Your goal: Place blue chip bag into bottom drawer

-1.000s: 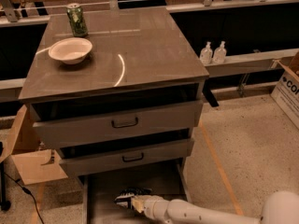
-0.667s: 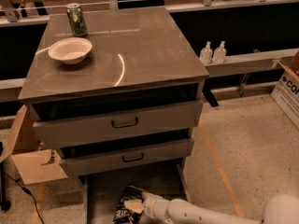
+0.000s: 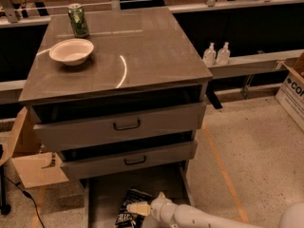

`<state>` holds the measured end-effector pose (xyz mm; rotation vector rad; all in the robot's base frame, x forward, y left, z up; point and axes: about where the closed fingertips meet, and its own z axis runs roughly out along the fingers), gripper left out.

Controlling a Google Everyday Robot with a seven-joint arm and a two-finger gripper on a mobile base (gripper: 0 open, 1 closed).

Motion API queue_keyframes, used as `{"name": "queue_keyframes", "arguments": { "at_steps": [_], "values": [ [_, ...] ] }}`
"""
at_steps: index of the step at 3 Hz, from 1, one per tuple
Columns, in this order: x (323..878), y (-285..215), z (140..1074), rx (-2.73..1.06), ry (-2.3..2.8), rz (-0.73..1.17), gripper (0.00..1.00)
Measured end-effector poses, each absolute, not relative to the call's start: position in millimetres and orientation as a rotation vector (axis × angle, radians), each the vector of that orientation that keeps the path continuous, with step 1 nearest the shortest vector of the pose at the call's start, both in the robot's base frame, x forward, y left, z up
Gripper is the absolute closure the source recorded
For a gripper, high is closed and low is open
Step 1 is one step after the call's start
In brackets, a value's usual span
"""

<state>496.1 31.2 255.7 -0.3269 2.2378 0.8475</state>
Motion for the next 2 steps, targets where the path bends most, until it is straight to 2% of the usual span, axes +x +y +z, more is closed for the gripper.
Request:
{"name": "queue_keyframes", "arguments": {
  "at_steps": [2],
  "values": [
    [511, -10, 288, -0.215, 2.157, 0.589, 0.00]
  ]
}}
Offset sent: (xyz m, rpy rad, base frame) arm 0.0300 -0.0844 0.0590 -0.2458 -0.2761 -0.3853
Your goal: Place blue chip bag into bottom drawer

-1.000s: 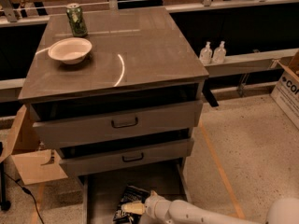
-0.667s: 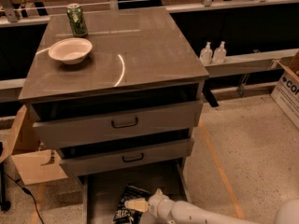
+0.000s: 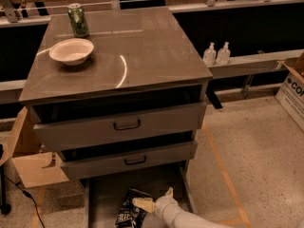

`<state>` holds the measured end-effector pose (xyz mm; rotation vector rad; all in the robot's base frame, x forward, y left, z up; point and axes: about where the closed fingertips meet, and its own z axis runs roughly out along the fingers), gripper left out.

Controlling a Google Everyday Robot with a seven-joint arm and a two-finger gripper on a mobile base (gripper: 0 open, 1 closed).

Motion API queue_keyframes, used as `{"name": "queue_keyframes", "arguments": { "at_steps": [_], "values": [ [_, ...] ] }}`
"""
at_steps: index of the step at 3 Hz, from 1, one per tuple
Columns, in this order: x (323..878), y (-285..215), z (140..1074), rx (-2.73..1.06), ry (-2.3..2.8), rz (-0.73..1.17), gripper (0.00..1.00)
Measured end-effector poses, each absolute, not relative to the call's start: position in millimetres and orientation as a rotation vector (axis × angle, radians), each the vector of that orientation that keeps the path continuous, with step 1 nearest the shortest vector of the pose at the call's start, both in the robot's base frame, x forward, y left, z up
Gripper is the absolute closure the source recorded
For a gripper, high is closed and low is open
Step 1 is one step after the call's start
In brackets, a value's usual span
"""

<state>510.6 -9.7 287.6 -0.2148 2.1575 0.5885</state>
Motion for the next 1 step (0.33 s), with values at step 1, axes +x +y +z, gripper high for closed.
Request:
{"name": "queue_keyframes", "arguments": {
  "at_steps": [1],
  "values": [
    [523.4, -30.0, 287.5, -0.155, 2.144, 0.494, 0.00]
  ]
}}
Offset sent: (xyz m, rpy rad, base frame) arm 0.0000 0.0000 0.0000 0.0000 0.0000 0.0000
